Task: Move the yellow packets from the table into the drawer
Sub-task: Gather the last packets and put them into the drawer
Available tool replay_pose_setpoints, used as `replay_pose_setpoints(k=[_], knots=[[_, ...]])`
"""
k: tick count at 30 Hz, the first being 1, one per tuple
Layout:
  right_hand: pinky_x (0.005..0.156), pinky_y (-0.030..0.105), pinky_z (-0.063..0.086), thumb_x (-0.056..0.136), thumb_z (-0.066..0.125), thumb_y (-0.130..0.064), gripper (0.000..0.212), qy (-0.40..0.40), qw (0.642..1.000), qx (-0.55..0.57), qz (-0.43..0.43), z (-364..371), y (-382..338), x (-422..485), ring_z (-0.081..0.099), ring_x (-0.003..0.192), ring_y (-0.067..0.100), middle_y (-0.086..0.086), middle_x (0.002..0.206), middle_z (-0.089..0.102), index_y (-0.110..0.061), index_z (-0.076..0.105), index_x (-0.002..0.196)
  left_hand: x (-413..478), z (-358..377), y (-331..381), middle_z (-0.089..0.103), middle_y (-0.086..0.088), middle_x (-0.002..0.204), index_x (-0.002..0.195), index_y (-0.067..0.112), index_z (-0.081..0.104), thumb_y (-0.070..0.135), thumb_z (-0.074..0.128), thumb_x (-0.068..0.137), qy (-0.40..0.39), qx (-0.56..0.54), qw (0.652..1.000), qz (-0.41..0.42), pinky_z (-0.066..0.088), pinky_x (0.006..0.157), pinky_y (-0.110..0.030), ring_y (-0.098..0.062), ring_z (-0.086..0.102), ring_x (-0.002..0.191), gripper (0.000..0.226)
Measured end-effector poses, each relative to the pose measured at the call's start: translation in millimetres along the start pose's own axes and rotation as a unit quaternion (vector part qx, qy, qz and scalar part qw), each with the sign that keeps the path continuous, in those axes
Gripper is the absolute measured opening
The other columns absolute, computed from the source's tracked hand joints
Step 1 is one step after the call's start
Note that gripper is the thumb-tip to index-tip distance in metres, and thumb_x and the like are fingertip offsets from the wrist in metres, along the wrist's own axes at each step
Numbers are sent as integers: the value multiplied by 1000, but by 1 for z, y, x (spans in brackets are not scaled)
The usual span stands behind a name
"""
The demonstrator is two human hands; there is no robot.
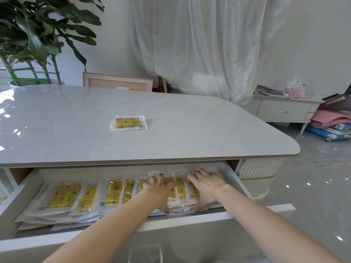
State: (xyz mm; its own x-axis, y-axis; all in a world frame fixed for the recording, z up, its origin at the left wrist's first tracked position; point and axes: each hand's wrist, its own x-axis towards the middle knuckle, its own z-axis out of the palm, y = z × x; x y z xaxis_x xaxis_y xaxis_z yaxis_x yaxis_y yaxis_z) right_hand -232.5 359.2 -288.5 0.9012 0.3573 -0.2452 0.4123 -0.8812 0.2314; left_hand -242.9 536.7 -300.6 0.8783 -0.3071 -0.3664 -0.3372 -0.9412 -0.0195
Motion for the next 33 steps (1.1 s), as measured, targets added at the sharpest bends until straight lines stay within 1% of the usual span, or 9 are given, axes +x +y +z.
replay_pose_setpoints(k=[4,10,14,17,21,24,27,32,33], knots=[[105,48,33,69,70,-62,97,0,1000,-5,7,1,-7,1,24,136,27,4,148,23,-18,24,142,-1,1,1,9,-16,152,150,31,8,42,69,79,2,1,1000,2,31,108,-54,-41,17,138,94],[109,51,28,71,65,-64,95,-5,999,25,43,6,-9,8,25,136,29,8,147,25,-20,22,144,0,3,-1,9,-16,152,150,30,8,42,70,78,7,-2,1000,0,32,107,-54,-41,20,137,95],[107,44,32,68,73,-60,101,-32,998,45,35,5,-8,0,27,136,28,7,147,28,-19,21,144,-4,2,-1,13,-14,152,150,29,11,46,67,80,2,-12,1000,11,31,108,-55,-40,23,138,92],[100,39,38,68,78,-52,86,-37,997,64,25,-2,-3,-9,38,129,24,1,143,37,-22,33,135,-13,-3,-6,21,-12,151,150,26,15,47,63,83,4,-18,1000,24,32,108,-55,-38,28,136,85],[99,36,39,73,77,-44,69,-36,996,74,19,-18,4,-22,41,129,22,-3,142,41,-28,44,132,-27,-15,-14,33,-10,147,148,23,23,42,54,90,17,-33,999,34,39,104,-49,-33,38,132,69],[86,34,48,83,68,-36,46,-24,992,114,42,-36,4,-32,51,119,20,-2,133,52,-28,54,126,-39,-26,-17,41,-5,143,146,22,29,40,48,93,35,-54,997,39,46,97,-40,-27,46,127,59],[77,26,43,89,59,-26,33,18,986,161,31,-58,0,-40,55,114,14,-6,128,57,-27,59,122,-53,-39,-22,45,1,142,142,26,37,38,47,93,53,-75,995,35,45,100,-39,-21,47,127,51],[88,31,50,90,58,-25,22,113,965,237,20,-85,-12,-41,58,103,10,-7,116,63,-27,64,111,-78,-61,-43,54,5,131,129,27,53,36,49,91,113,-117,987,12,46,99,-34,-18,54,118,39],[86,31,51,90,59,-26,21,131,960,245,24,-89,-15,-40,59,102,10,-8,113,64,-27,64,110,-83,-65,-48,56,6,128,126,26,56,35,49,91,133,-126,983,5,47,97,-33,-17,55,115,36]])
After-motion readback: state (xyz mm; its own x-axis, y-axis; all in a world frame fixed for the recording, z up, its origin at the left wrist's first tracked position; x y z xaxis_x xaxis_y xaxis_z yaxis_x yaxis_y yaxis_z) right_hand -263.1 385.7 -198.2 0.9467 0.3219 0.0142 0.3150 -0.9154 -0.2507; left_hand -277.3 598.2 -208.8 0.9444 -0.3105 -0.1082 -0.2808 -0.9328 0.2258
